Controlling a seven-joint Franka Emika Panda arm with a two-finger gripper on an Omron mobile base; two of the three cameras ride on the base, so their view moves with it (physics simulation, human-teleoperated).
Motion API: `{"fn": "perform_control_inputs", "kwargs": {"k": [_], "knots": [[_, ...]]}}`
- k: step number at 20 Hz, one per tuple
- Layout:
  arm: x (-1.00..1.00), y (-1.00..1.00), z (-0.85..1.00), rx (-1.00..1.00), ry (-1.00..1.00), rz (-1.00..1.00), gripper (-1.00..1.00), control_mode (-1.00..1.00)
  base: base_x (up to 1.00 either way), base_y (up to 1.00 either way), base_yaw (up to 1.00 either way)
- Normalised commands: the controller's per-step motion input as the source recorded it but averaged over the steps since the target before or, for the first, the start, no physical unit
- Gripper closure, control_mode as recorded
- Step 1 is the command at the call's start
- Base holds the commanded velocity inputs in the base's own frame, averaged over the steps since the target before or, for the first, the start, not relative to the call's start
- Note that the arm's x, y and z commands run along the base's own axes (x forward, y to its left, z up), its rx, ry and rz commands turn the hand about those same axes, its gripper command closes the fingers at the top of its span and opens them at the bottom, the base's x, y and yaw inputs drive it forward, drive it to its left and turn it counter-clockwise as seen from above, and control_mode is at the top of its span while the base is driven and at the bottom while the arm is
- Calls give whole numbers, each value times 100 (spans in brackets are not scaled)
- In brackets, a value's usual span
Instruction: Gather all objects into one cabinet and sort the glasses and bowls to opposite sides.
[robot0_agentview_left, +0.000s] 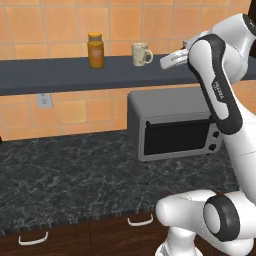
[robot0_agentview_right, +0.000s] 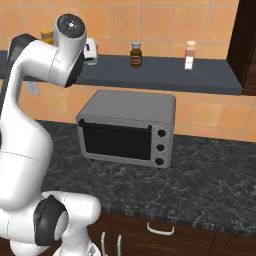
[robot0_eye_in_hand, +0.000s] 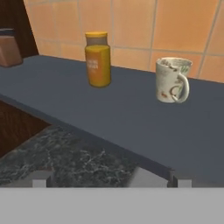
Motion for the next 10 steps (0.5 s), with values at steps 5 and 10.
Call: {"fn": "perform_control_inputs", "kwargs": {"k": [5, 10], "knots": [[72, -7, 0, 0, 0, 0, -100, -100, 0, 0, 0], [51, 0, 0, 0, 0, 0, -100, -100, 0, 0, 0]]}}
